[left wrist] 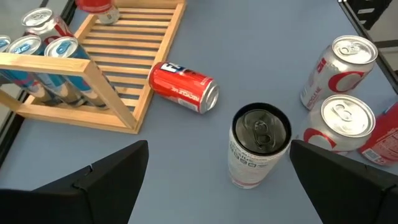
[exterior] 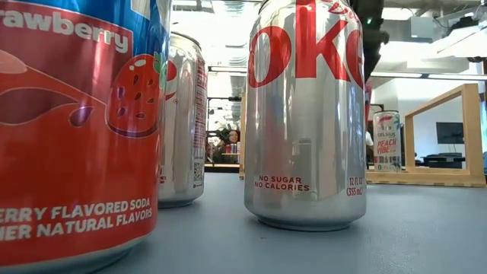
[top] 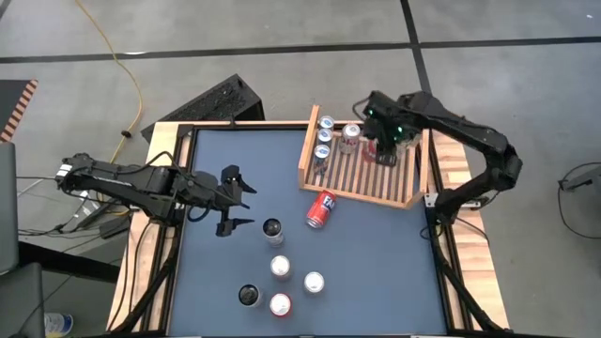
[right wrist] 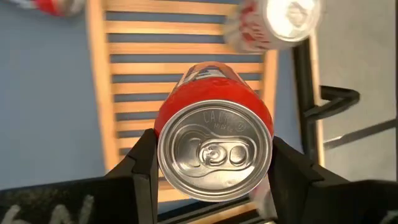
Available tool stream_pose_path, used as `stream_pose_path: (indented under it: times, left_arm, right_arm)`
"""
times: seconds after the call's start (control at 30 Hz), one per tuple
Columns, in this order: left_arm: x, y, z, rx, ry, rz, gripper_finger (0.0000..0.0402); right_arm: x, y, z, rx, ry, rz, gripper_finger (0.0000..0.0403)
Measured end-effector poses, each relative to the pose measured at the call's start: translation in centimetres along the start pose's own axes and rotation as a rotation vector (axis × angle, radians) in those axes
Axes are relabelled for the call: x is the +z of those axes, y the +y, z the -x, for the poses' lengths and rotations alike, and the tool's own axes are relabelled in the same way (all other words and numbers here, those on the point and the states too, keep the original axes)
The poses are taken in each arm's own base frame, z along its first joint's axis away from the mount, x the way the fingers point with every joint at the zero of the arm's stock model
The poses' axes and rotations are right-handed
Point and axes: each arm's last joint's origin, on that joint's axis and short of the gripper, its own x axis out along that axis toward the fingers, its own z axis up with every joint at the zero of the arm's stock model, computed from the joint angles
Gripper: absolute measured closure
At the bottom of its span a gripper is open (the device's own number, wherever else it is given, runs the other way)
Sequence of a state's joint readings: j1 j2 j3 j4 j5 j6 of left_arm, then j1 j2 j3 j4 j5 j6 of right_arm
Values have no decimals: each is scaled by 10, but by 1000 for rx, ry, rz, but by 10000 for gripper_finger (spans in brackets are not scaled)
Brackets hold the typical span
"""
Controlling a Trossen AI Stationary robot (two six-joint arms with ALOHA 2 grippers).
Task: Place canned beverage on shelf
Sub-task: Put the middle red soda can on the shelf
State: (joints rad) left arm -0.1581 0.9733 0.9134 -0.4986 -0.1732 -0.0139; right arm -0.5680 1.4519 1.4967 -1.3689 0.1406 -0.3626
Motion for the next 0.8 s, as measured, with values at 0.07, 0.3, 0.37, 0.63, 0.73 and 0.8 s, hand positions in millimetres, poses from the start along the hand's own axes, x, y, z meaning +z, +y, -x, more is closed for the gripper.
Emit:
stream_pose_path:
  times: [0.07,0.3,0.37,0.63,0.73,0.8]
  left_arm:
    - [0,1,0,14,0,1,21]
    - [0,2,-1,62,2,-15,21]
    - [0,2,-1,63,2,-6,21]
    - [0,2,-1,65,2,-2,21]
    - [0,2,-1,65,2,-1,21]
    - [0,2,-1,69,2,-4,21]
  right_arm:
    - [0,-11,-9,3,30,-10,214]
    - [8,-31,-45,40,166,114,214]
    - [11,-36,-53,45,173,143,214]
    - [16,-56,-75,44,152,152,215]
    - [12,-63,-80,75,153,131,215]
    - [10,-69,-82,80,144,112,214]
